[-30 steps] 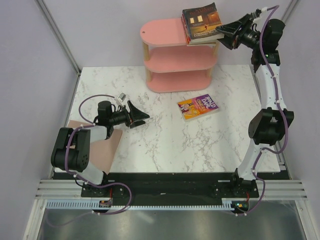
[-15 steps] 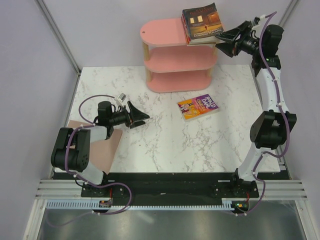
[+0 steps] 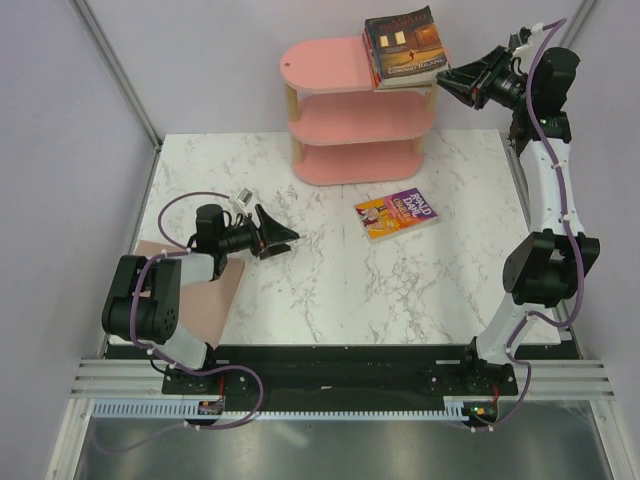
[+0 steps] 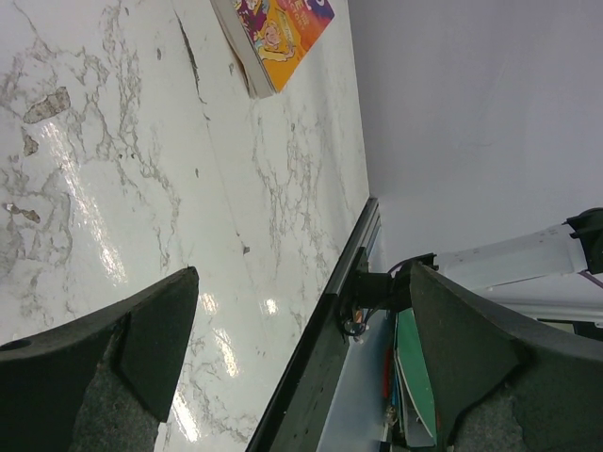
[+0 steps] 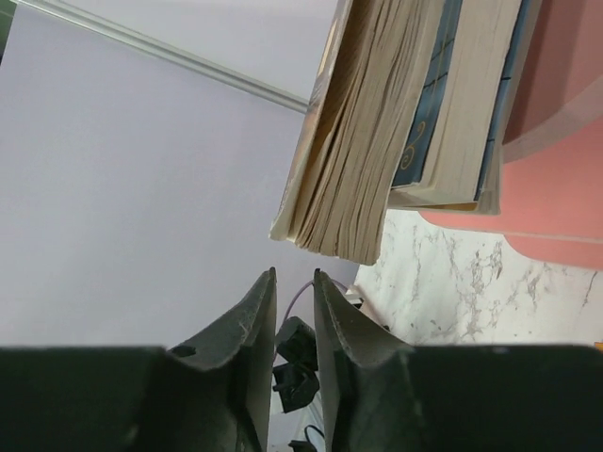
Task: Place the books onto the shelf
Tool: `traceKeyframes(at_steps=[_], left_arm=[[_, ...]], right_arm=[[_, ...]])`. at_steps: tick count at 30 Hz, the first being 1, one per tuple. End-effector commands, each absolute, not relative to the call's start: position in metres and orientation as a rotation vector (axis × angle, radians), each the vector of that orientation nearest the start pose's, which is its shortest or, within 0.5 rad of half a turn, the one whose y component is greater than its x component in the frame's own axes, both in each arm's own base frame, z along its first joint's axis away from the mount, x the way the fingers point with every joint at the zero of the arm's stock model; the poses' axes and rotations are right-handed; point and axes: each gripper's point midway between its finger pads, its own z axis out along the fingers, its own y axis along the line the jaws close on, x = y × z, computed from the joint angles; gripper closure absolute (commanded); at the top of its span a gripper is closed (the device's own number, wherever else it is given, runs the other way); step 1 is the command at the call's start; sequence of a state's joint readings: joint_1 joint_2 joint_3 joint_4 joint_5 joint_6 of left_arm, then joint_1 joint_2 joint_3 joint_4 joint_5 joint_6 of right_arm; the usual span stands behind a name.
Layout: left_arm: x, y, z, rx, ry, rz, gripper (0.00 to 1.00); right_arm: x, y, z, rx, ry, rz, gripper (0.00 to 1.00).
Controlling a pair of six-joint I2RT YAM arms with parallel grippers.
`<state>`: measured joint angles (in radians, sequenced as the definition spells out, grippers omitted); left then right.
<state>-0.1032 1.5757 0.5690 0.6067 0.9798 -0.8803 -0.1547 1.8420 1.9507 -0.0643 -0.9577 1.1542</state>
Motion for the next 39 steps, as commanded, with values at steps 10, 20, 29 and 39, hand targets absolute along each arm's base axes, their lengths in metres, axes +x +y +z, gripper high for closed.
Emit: traceKeyframes(at_steps=[10, 20, 29, 39], left_arm=[[0.303, -0.198, 0.121, -0.018, 2.104, -1.586, 0.00], [0.304, -0.199, 0.122, -0.014, 2.103, -1.593, 0.00], [0.305, -0.199, 0.122, -0.015, 2.105, -1.595, 0.00], [0.307, -0.199, 0.121, -0.015, 2.110, -1.593, 0.00]], right_arm=[[0.491, 0.087, 0.452, 0.257, 1.697, 1.429, 0.83], [0.505, 0.079, 0.444, 0.291, 1.704, 1.391, 0.85], [0.515, 0.075, 0.448, 0.297, 1.694, 1.384, 0.85], [0.509, 0.088, 0.446, 0.272, 1.712, 1.393, 0.85]])
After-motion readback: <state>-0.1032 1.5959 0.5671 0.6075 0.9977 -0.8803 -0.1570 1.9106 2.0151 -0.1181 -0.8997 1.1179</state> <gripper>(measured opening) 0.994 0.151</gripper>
